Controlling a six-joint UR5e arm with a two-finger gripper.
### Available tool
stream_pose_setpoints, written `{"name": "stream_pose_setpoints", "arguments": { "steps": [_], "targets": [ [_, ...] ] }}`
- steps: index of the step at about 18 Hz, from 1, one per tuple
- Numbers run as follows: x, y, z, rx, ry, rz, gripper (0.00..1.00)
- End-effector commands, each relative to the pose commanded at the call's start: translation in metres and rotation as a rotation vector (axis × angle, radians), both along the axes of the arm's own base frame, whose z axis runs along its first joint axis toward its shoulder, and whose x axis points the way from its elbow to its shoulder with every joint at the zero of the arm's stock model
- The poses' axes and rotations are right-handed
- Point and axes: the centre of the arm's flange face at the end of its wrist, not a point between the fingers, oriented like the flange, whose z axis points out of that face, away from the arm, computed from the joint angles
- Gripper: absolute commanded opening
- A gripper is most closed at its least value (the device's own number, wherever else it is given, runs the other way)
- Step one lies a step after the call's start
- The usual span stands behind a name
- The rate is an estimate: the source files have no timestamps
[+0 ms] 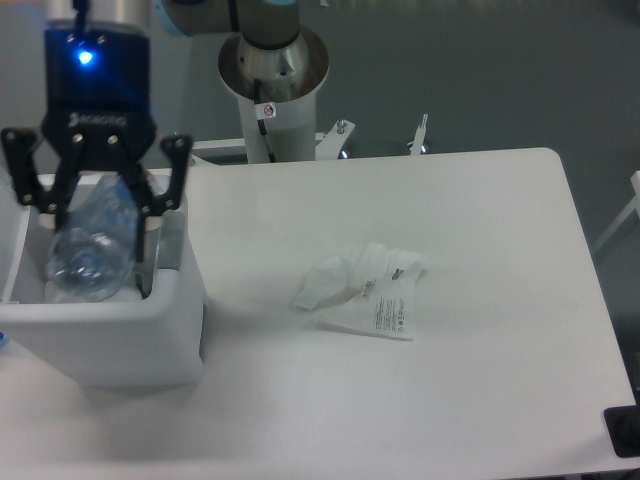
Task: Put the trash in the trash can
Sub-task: 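Open the gripper to release the bottle and rise, then move the open gripper over the crumpled white wrapper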
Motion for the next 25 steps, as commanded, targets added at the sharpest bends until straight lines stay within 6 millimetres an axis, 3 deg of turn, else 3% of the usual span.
{"name": "stream_pose_setpoints", "arguments": {
  "steps": [3,5,7,12,13,14,17,18,19,21,23,25],
  "targets": [
    [0.01,0.01,-0.015,-0.023,-0.013,-0.02,0.64],
    [0.026,0.013,-0.036,-0.059,-0.03,-0.047,0.64],
    [0.027,0.013,-0.046,-0.075,-0.038,-0.049,0.69],
    [0.028,0.012,-0.047,-0.076,-0.04,-0.048,0.76],
    [0.028,0.012,-0.047,-0.076,-0.04,-0.048,0.8],
    [0.028,0.011,-0.046,-0.077,-0.039,-0.049,0.92],
    [0.03,-0.003,-0.027,-0.054,-0.023,-0.039,1.0],
    [0.022,-0.023,-0.013,-0.039,-0.011,-0.011,1.0],
    [-0.001,-0.046,-0.01,-0.037,-0.011,0.042,1.0],
    [-0.045,-0.094,-0.021,-0.054,-0.027,0.15,1.0],
    [-0.08,-0.132,-0.058,-0.1,-0.069,0.243,1.0],
    [-0.137,-0.173,-0.091,-0.16,-0.094,0.385,1.0]
  ]
}}
